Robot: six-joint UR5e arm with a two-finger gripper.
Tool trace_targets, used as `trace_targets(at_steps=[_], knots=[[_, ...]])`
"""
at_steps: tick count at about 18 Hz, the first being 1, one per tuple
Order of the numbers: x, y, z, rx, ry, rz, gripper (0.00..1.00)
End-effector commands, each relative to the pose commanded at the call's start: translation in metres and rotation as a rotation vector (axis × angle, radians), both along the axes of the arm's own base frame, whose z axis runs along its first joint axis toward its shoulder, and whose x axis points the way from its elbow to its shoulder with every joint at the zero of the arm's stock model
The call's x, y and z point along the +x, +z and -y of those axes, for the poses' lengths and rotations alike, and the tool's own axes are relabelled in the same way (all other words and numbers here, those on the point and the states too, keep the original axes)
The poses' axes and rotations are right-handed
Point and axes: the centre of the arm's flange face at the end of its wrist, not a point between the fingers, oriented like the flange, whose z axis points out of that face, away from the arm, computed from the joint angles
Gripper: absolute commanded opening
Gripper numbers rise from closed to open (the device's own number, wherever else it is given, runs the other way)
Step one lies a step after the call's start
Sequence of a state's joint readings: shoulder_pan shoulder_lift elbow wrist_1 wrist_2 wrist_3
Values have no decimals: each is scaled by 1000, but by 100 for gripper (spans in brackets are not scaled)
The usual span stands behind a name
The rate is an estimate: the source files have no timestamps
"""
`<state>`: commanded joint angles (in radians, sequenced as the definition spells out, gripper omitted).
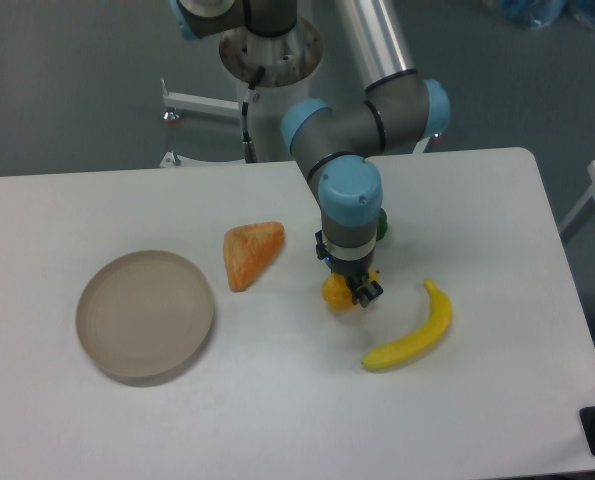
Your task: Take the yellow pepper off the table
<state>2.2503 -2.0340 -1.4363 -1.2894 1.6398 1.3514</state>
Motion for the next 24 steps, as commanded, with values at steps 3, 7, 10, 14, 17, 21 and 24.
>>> trace_targets(at_steps=[3, 7, 10, 14, 17, 21, 24], knots=[[-24, 32, -1, 18, 28, -11, 28], [-40, 50, -4, 41, 37, -12, 28], [-54, 66, -12, 75, 40, 16, 28], [-61, 72, -9, 88, 6, 19, 29], [-63, 68, -9, 97, 0, 27, 29], [-63, 69, -8, 98, -28, 29, 30], [-63, 68, -8, 96, -28, 29, 30]])
